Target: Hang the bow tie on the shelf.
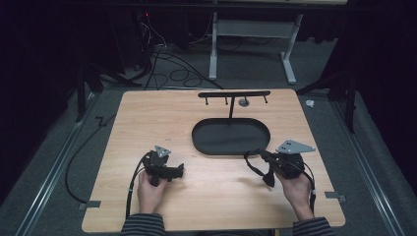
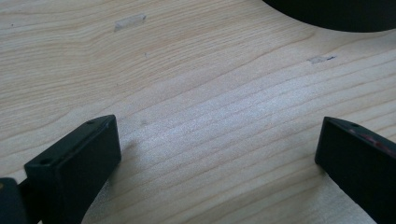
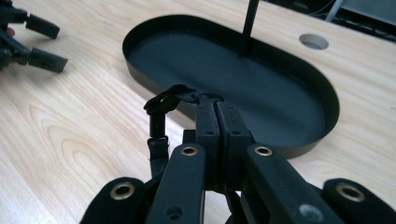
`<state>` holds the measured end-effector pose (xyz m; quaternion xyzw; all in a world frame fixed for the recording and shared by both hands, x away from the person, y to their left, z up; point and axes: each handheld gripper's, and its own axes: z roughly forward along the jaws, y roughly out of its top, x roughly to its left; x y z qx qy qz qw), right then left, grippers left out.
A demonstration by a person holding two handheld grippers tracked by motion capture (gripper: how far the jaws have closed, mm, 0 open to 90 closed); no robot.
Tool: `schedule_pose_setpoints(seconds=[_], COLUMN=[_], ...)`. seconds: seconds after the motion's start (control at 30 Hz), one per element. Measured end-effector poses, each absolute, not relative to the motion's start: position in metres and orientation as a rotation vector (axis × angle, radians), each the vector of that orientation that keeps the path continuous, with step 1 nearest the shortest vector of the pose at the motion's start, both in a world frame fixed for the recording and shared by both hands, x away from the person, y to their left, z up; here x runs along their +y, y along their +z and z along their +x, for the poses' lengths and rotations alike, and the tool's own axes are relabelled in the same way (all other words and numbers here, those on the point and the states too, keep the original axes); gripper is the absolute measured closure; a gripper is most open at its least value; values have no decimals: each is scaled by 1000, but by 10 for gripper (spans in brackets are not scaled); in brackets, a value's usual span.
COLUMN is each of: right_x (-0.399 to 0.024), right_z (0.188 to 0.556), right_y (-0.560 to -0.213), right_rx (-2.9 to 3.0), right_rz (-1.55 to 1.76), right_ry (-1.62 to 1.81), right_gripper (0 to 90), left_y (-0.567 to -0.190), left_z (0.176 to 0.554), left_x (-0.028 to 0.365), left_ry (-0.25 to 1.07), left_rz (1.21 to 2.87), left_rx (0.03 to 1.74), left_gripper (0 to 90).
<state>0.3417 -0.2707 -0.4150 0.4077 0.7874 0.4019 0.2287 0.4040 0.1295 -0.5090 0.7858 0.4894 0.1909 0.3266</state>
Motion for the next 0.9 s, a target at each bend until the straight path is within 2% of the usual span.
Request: schedule_pose_setpoints(seconds=[0.9], right_x=[-268], right_z=[378], right_y=[-376], right_rx=[2151], right_rz=[1115], right_ry=[1169], right_gripper=[900], left_y=[-509], left_z=[404], left_x=[130], left_ry=[500], left_rz=[2060], left_rx=[1281], left_gripper=[5])
